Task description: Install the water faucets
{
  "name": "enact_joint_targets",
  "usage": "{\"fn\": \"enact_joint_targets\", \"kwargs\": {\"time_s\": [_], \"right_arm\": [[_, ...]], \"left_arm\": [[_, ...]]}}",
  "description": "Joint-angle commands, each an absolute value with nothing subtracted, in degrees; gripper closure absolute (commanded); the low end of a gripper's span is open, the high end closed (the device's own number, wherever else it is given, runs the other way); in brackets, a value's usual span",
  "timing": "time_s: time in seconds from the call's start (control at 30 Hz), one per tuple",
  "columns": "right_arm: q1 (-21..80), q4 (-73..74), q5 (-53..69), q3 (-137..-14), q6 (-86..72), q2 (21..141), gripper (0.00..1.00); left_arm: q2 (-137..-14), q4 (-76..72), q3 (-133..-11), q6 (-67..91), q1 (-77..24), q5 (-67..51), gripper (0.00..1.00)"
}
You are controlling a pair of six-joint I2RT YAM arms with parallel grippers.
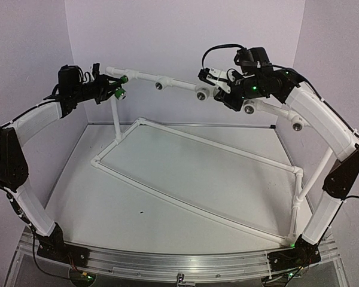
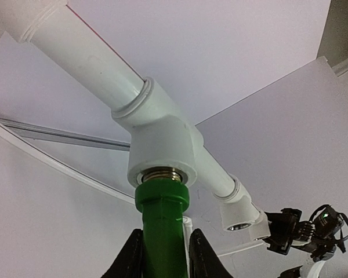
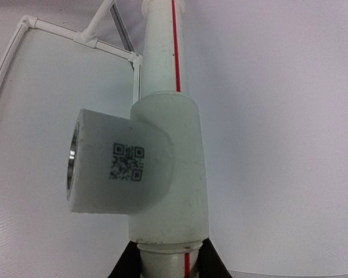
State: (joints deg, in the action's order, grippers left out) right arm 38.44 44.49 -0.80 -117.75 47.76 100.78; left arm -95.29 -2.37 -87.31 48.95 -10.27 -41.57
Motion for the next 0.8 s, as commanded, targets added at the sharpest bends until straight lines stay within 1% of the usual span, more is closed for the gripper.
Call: {"fn": "enact_joint_targets", "kwargs": {"time_s": [0.0, 0.47, 0.77], "right_arm": [[42.7, 50.4, 13.3, -116.2, 47.4, 98.7, 1.00], [42.9, 50.5, 13.3, -115.6, 47.3, 98.0, 1.00], [42.9, 50.6, 13.0, -114.0, 48.0, 96.8, 1.00]], "left_arm": [[-97.0, 3.4, -91.4, 38.4, -11.9, -36.0, 1.00], [-97.4, 9.7, -94.4, 21.7, -15.0, -27.1, 1.00], [-96.8, 10.9, -95.0, 8.4, -17.5, -21.0, 1.00]]}}
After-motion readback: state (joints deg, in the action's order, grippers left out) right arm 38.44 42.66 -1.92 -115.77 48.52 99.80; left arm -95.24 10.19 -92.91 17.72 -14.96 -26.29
